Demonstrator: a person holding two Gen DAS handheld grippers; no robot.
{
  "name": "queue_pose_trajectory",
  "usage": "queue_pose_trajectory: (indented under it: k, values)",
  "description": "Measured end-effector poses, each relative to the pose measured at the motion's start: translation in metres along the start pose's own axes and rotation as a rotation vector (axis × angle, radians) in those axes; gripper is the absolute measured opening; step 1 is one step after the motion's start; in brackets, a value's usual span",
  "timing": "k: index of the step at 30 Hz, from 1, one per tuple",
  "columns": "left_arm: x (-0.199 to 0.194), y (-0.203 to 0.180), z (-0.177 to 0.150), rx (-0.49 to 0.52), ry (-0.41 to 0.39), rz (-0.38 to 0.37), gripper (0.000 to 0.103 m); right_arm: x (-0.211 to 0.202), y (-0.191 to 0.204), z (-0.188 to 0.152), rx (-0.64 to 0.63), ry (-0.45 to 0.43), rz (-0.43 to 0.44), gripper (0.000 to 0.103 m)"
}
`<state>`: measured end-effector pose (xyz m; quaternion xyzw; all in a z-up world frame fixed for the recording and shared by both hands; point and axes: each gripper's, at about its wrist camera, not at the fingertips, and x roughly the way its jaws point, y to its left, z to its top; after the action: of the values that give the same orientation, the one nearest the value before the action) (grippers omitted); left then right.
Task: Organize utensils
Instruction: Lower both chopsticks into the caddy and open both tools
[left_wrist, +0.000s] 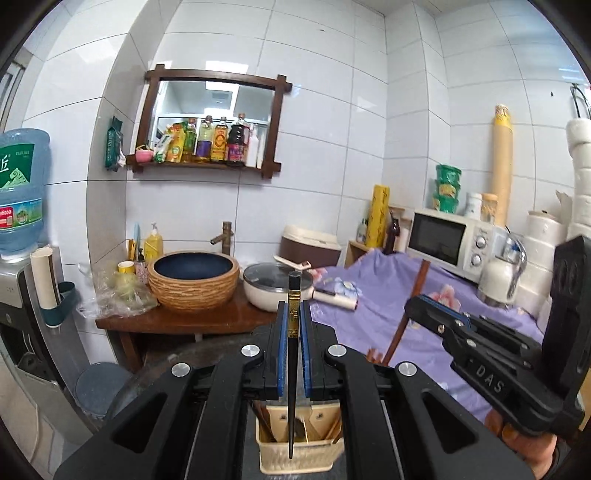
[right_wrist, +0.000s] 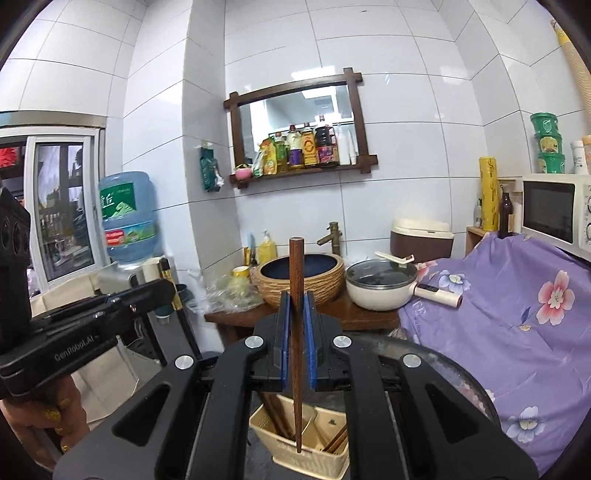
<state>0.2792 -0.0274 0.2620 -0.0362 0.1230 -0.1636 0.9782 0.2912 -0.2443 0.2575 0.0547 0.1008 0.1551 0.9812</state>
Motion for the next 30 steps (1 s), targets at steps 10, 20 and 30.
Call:
queue_pose_trajectory:
  k: [10,20,30]
  values:
    - [0.062,0.012,-0.025,-0.044,0.045,0.048,0.006,0.046,-0.021,-0.039,0.033,0.057,-0.066,0.008]
    - [0.102,0.015,-0.094,-0.054,0.181,0.050,0.006,0.074,-0.030,-0.098,0.044,0.154,-0.082,0.008]
    - [0.115,0.016,-0.125,-0.043,0.239,0.066,0.006,0.080,-0.035,-0.113,0.058,0.183,-0.076,0.008]
